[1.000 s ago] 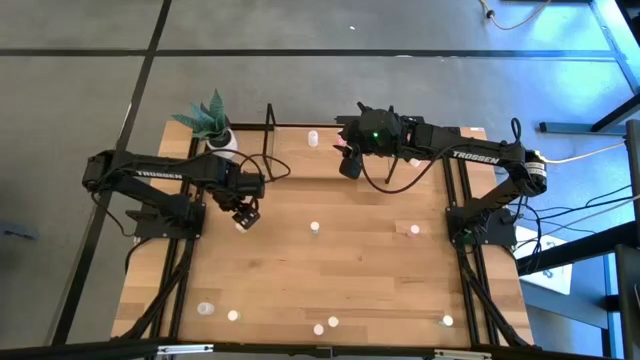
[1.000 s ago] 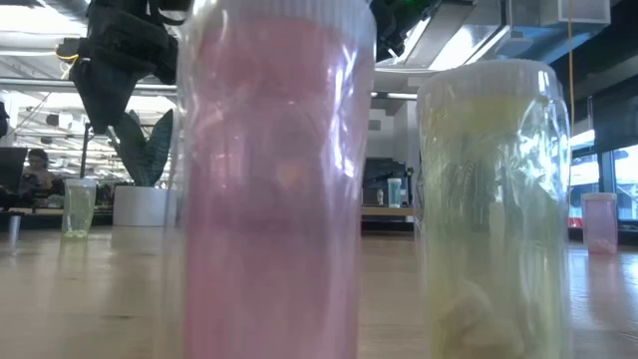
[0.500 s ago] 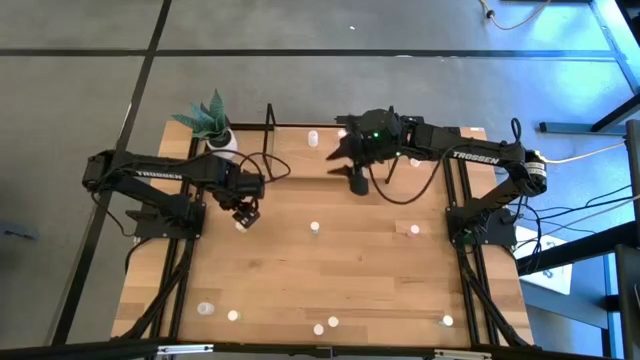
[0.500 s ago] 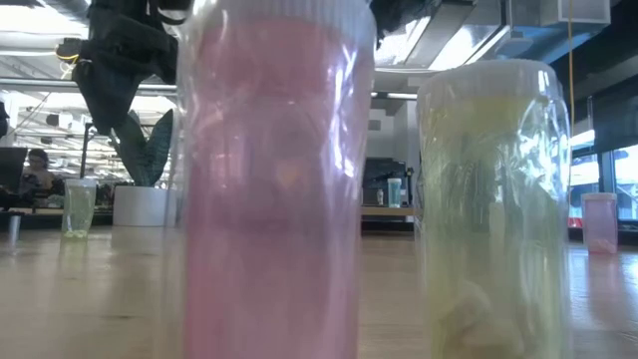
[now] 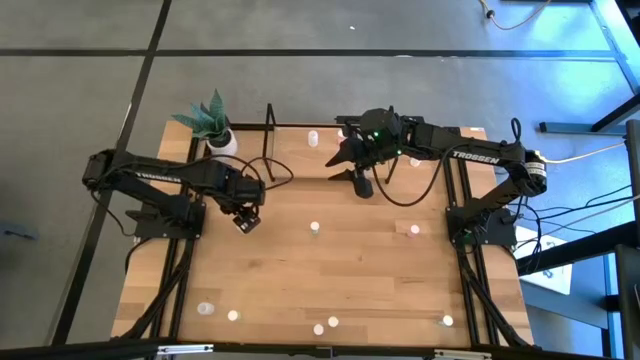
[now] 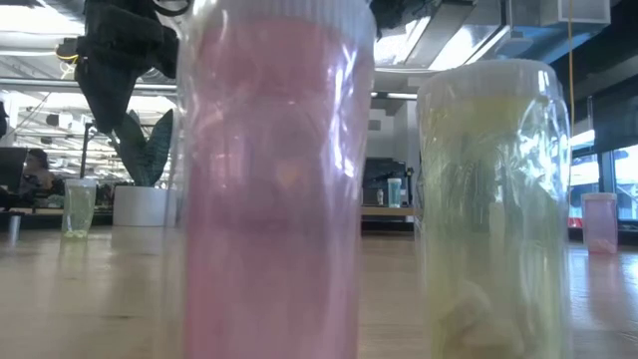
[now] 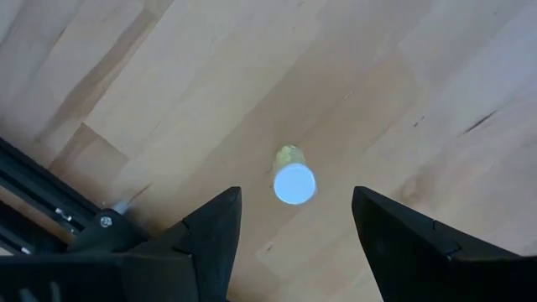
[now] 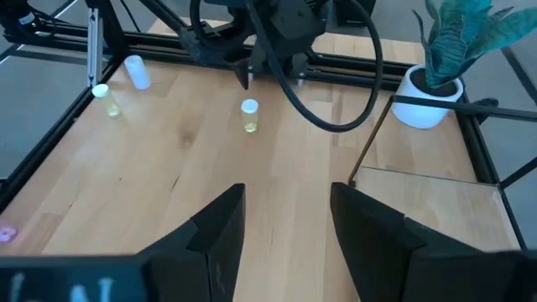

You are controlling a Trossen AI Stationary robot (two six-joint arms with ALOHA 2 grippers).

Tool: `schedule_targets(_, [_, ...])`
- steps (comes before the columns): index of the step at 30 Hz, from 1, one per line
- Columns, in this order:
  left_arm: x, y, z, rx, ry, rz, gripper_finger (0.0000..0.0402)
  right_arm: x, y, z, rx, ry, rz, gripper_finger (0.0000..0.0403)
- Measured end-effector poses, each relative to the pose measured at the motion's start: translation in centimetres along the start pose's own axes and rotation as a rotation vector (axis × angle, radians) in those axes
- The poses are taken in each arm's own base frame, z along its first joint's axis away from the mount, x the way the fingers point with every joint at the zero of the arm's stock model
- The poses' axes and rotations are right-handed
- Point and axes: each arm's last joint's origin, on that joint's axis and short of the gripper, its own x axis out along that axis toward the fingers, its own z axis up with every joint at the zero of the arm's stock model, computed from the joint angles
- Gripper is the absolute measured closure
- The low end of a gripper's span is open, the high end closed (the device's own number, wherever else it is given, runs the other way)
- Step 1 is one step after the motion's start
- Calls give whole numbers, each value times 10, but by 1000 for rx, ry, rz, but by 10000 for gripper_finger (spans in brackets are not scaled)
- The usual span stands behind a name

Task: Pick and place medicine bottles onto shelf by color
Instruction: Put the top yellow pill bottle on the shelf

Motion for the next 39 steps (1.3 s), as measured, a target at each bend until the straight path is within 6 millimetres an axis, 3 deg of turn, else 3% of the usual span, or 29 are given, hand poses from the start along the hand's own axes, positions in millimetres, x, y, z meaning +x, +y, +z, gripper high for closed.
schedule_targets(17, [0, -9, -7, 57, -18, -19, 180, 0, 0, 0, 0, 0, 0, 224])
schedule_targets(26, [30, -9, -10, 58, -27, -34, 180, 0, 0, 0, 0, 0, 0, 224])
schedule_targets(39, [32, -6, -12, 64, -24, 3, 180, 0, 0, 0, 0, 1, 0, 224])
